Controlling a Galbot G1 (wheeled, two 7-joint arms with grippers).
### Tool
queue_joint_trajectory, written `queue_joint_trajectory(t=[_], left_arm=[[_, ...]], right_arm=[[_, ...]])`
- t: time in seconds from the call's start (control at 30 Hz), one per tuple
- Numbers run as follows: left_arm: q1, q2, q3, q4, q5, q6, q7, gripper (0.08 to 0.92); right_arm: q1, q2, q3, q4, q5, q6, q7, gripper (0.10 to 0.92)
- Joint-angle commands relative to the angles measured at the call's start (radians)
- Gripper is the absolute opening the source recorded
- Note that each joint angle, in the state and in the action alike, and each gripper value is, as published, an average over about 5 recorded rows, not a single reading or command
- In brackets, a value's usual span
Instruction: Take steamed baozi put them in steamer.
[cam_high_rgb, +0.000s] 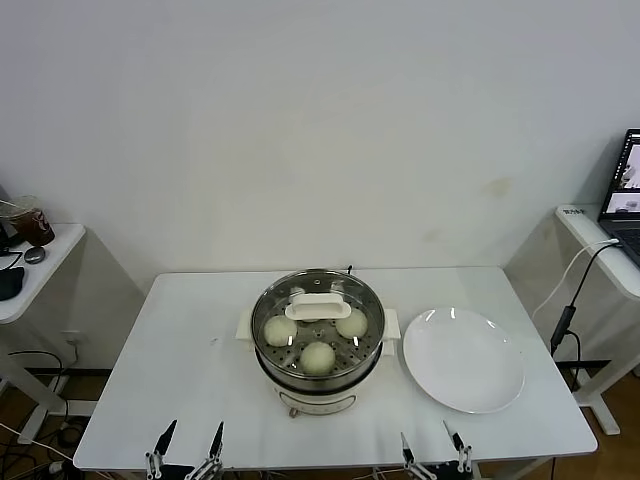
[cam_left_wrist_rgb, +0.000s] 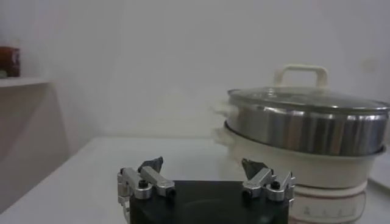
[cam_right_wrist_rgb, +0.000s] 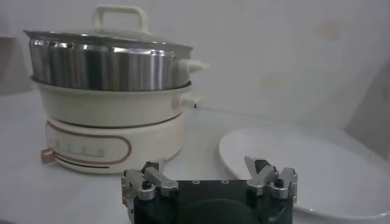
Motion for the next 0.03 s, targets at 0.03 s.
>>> queue_joint_trajectory(t=[0.03], left_arm=[[0.027,-0.014,-0.009,0.038,0.004,-0.042,0.005,0.823]], right_arm=[[-0.021,-0.009,-0.004,0.007,0.015,-0.004,-0.001,0.823]])
